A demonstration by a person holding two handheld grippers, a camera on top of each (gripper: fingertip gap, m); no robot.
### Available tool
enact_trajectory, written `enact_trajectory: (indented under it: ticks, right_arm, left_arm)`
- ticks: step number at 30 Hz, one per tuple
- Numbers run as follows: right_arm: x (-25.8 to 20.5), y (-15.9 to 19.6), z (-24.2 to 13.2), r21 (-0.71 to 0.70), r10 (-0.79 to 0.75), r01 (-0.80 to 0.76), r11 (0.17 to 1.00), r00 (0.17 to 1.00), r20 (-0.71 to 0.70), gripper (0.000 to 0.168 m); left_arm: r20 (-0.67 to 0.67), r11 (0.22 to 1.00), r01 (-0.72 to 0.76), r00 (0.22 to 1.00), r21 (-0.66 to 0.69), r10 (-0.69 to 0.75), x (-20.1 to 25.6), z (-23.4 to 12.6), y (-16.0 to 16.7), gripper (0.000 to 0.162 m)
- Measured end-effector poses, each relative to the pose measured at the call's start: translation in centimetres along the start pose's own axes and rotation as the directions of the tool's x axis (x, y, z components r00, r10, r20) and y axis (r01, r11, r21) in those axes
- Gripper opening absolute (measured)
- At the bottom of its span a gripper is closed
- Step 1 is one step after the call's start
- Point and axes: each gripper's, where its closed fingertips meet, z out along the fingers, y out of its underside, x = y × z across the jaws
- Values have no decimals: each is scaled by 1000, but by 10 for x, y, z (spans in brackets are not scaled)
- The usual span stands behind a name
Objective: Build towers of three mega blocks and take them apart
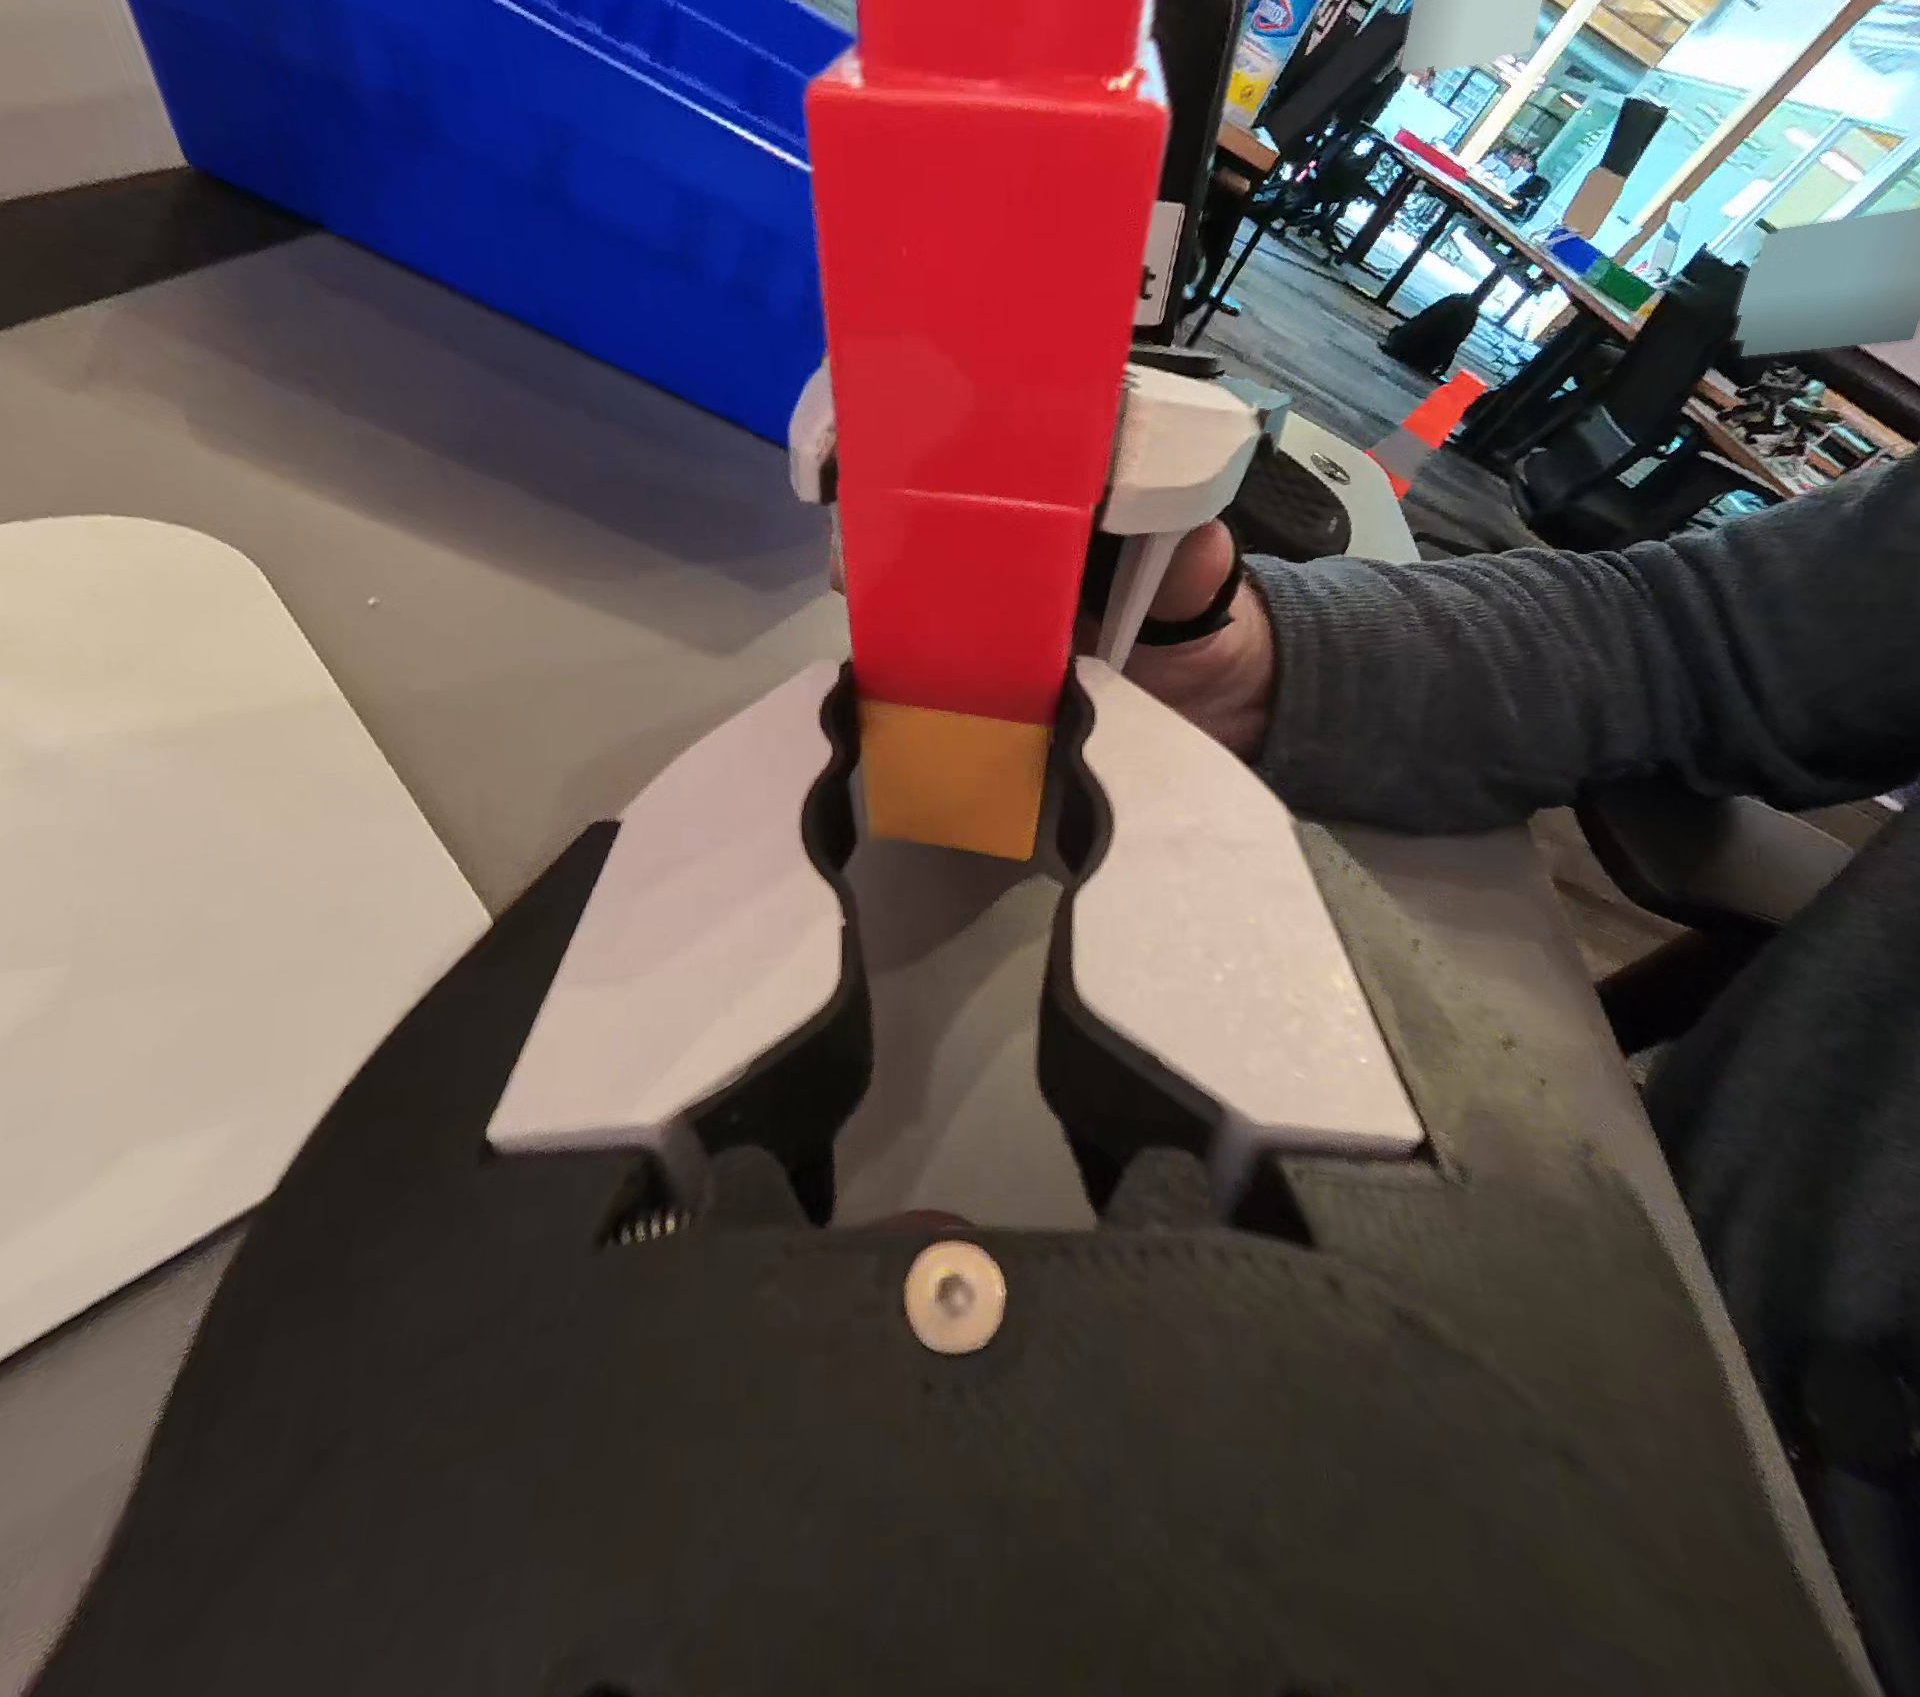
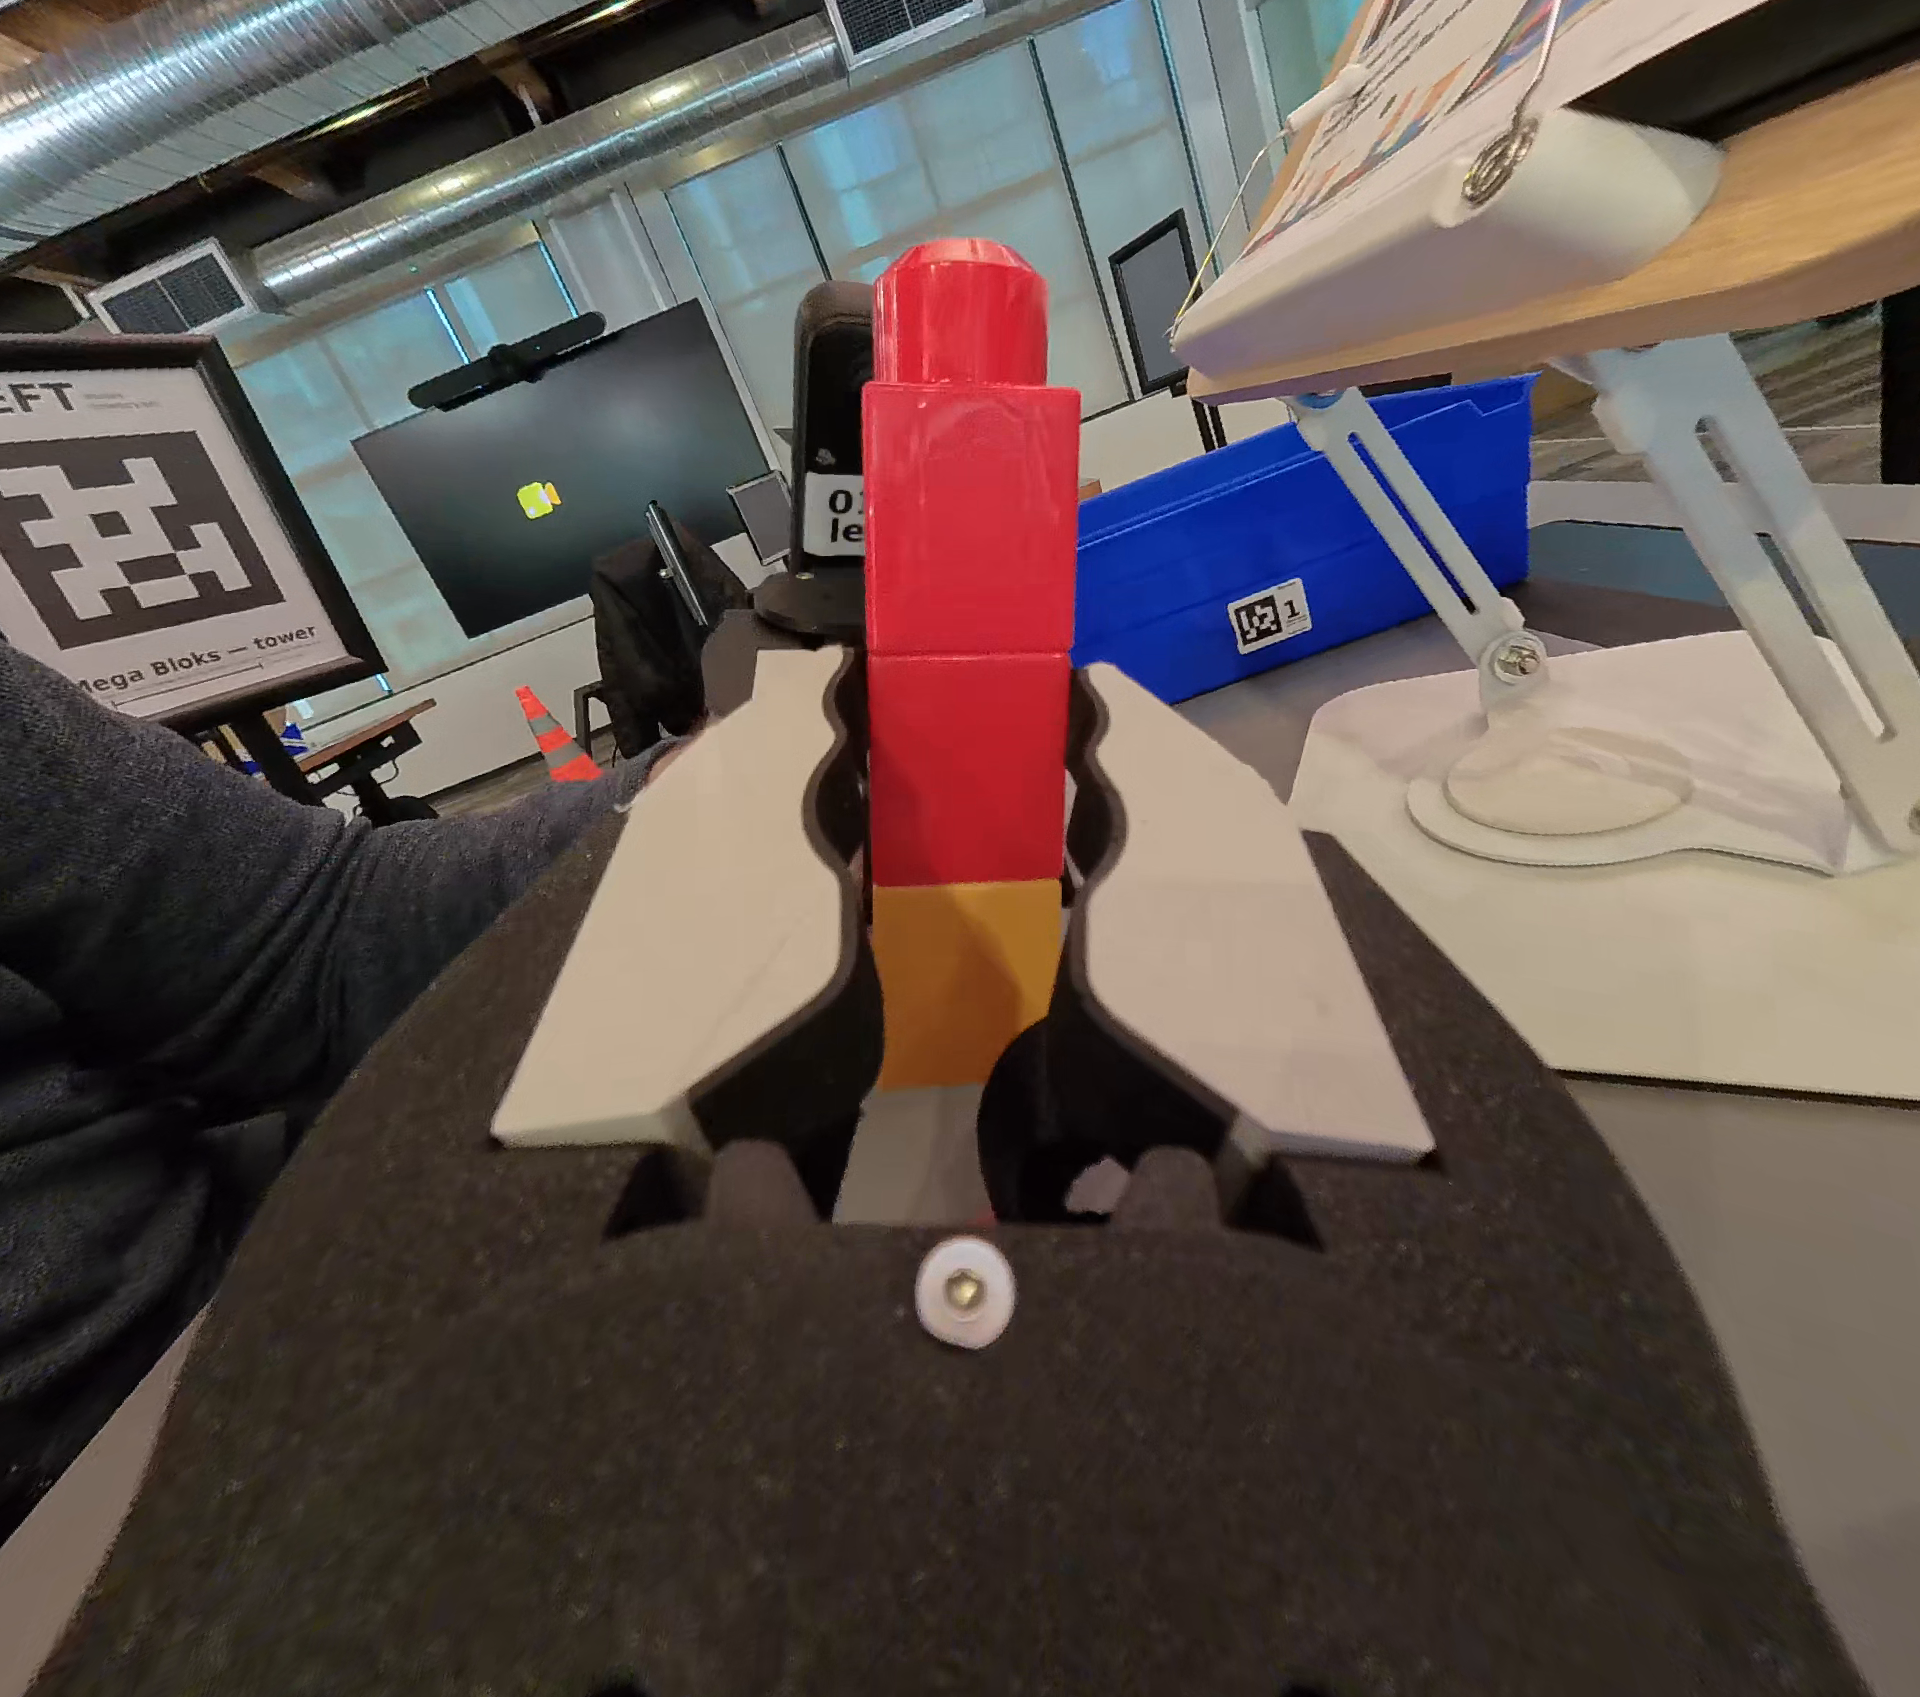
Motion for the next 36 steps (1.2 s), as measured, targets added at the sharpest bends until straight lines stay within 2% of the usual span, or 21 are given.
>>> enact_trajectory:
  ticks: [4,9,13,36]
  right_arm:
    - [-1,-3,-2,19,28,-29,999,999,34,36]
    - [6,-17,-13,116,117,-125,985,991,71,43]
    - [3,-13,-10,85,117,-125,989,989,87,36]
    - [6,-12,-9,81,96,-100,992,994,50,36]
  left_arm:
    - [-10,999,15,1000,-33,-16,3,-1,2,35]
    - [-20,990,77,997,-118,-80,5,1,14,35]
    - [-27,976,109,993,-189,-116,8,7,26,35]
    - [15,976,86,996,-199,-84,4,4,26,35]
